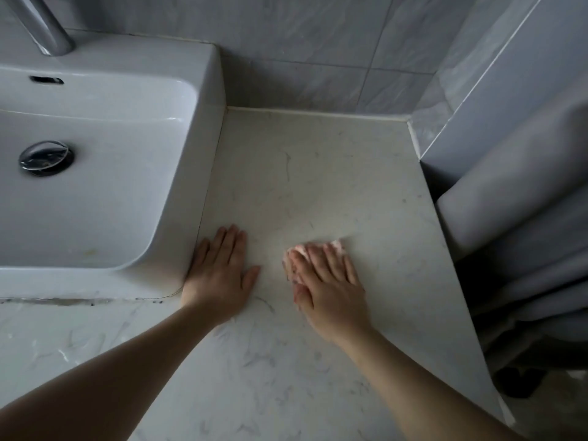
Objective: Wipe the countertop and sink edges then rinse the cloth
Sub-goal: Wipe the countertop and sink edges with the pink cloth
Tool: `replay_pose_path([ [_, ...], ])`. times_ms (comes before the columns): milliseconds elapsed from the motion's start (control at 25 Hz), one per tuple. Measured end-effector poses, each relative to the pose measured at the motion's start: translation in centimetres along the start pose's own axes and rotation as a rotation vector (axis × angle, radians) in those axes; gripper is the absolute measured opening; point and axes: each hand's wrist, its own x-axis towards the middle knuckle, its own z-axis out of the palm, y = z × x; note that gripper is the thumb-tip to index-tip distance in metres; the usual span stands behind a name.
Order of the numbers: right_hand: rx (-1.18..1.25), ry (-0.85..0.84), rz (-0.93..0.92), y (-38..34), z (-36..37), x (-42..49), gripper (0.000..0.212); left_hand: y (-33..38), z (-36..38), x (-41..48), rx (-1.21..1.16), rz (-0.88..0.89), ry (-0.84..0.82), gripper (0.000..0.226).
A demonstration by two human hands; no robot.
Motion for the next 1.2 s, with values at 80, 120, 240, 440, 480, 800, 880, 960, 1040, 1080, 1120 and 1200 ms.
replay_pose_path([
  [80, -0.057, -0.004, -0.077, 1.5, -0.6, -0.3, 0.052, -0.2, -0.1, -1.0, 0.038, 0.041, 0.007, 0.079],
  [120, -0.073, -0.014, -0.004, 3.1, -0.7, 0.1, 0.055, -0.2, -0.1, -1.4, 0.033, 0.054, 0.005, 0.077],
  [240, -0.014, -0.012, 0.476, 6.2, -1.0, 1.6, 0.069, -0.4, 0.0, -1.9, -0.007, 0.078, -0.005, 0.083],
  [440, -0.021, 0.004, -0.021, -1.5, 0.3, -1.0, 0.053, -0.2, 0.3, -2.0, 0.018, 0.054, 0.026, 0.081],
  [480, -0.064, -0.001, -0.123, -0.4, -0.1, -1.2, 0.051, -0.1, 0.4, -2.0, 0.02, 0.038, 0.029, 0.081],
  [800, -0.025, 0.087, 0.263, 3.8, -0.6, 1.6, 0.06, 0.0, 0.5, -2.2, 0.019, -0.05, 0.029, 0.079],
  [880, 0.008, 0.052, -0.136, 2.2, -0.3, -0.6, 0.051, 0.6, 0.6, -2.2, 0.041, -0.074, 0.031, 0.076],
  [960, -0.028, 0.044, -0.285, 5.7, -0.6, 0.4, 0.049, 1.7, 0.6, -2.3, 0.028, -0.125, 0.052, 0.075],
  [1040, -0.089, 0.082, 0.007, 10.6, -0.5, 3.0, 0.056, 2.3, 0.7, -2.4, 0.005, -0.161, 0.056, 0.077],
  [1080, -0.07, 0.102, 0.224, 12.5, -0.7, 4.4, 0.061, 2.4, 0.7, -2.4, 0.001, -0.166, 0.062, 0.078],
  [1120, -0.038, 0.111, 0.387, 12.8, -0.9, 5.5, 0.064, 2.4, 0.7, -2.3, 0.0, -0.17, 0.076, 0.078],
  [1200, -0.019, 0.141, 0.388, 9.2, -0.7, 5.9, 0.06, 2.2, 0.7, -2.4, 0.007, -0.169, 0.085, 0.077],
])
